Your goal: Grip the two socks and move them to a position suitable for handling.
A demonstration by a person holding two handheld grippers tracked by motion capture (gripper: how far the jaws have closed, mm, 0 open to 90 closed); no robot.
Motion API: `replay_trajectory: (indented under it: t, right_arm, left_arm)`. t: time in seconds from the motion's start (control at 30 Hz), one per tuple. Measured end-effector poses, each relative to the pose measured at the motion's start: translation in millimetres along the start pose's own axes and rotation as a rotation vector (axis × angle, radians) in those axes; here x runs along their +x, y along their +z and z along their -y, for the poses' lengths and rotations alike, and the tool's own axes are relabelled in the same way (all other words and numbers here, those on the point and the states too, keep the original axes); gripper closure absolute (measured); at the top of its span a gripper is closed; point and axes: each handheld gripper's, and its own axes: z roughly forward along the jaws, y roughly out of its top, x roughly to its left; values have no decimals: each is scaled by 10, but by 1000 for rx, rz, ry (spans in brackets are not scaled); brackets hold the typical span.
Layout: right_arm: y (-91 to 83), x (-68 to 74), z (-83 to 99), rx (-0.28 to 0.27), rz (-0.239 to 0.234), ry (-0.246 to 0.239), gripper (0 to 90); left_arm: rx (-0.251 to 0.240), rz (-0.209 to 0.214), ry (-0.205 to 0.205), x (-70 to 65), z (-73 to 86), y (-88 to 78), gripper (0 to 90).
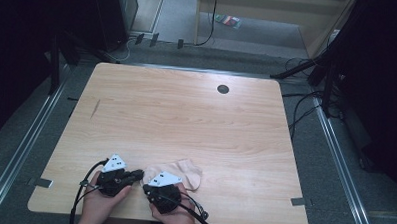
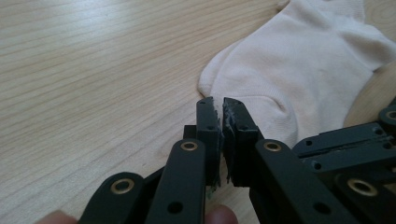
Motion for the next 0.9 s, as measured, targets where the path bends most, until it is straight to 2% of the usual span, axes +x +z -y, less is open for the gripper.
replay_trajectory:
  t: [0.1, 0.2, 0.27, 0.33, 0.4, 0.47, 0.5, 0.53, 0.63, 0.67, 0.73, 0.8, 0.9]
  right_arm:
    - [1, 10, 3, -2, 9, -8, 900]
    - [-21, -1, 10, -5, 7, 8, 890]
    - [-90, -69, 14, -31, -41, 49, 874]
    - [-242, -191, -2, -77, -39, 100, 886]
    - [-444, -346, -29, -126, 17, 128, 895]
    - [-622, -517, -32, -160, 96, 143, 899]
    - [-697, -624, -14, -159, 142, 146, 898]
    - [-726, -685, 2, -154, 161, 154, 896]
    - [-759, -866, 93, -86, 228, 188, 891]
    - [-748, -912, 121, -56, 246, 192, 887]
    - [-717, -974, 173, -17, 249, 208, 892]
    - [-727, -1001, 189, -24, 239, 219, 891]
    - [-750, -999, 185, -12, 261, 202, 884]
  left_arm:
    - [-7, -15, 7, 2, 4, 0, 863]
    - [-17, -18, 8, 0, 13, 5, 868]
    - [-20, -17, 6, 4, 15, 7, 870]
    - [-24, -15, 4, 5, 17, 10, 871]
    - [-26, -12, 5, 10, 16, 14, 872]
    - [-29, -12, 3, 10, 12, 22, 873]
    - [-28, -11, 3, 9, 10, 23, 874]
    - [-28, -14, 5, 6, 7, 27, 874]
    - [-26, -14, 11, 7, 2, 29, 875]
    - [-28, -15, 11, 6, 2, 30, 875]
    - [-27, -17, 13, 6, 1, 31, 878]
    - [-28, -19, 17, 4, 0, 33, 879]
    - [-30, -20, 13, 11, -2, 37, 879]
